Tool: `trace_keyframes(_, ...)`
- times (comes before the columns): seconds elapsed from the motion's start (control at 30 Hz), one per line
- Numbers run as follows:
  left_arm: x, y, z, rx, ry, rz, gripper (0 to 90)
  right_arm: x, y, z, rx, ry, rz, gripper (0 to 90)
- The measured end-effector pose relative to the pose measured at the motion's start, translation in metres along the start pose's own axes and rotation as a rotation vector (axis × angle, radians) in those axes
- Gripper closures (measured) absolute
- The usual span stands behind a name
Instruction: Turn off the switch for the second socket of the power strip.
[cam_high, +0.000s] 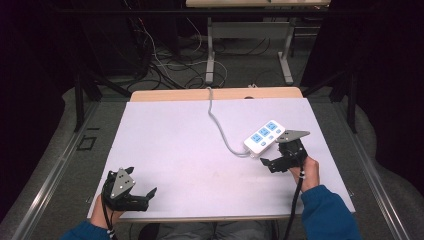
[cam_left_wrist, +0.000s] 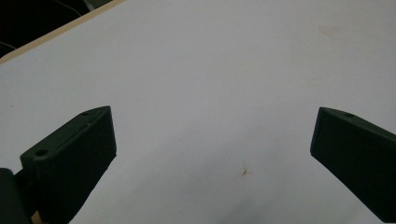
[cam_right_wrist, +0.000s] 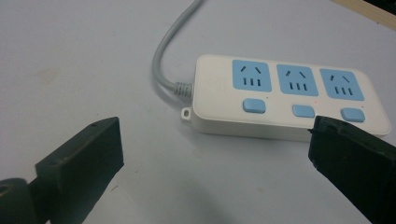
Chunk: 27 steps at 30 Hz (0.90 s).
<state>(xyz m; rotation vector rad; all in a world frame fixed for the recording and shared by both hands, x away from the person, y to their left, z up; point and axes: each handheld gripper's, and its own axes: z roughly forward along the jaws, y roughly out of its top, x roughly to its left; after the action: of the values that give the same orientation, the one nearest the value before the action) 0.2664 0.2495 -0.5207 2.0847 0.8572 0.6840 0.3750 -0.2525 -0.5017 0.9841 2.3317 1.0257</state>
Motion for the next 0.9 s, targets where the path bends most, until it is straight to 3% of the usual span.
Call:
trace_keyframes(0.43,0.002,0.0,0.001,0.002,0.005,0.005,0.4,-0.019,0.005,0.007,-0.012,-0.009,0.037,2.6)
trace_keyframes(0.53,0.001,0.0,0.003,0.002,-0.005,-0.012,0.4,-0.022,0.007,0.011,0.0,-0.019,0.028,2.6)
trace_keyframes(0.9,0.001,-0.001,0.002,-0.005,-0.008,0.0,0.4,-0.03,0.017,0.02,-0.002,-0.047,0.027,1.5)
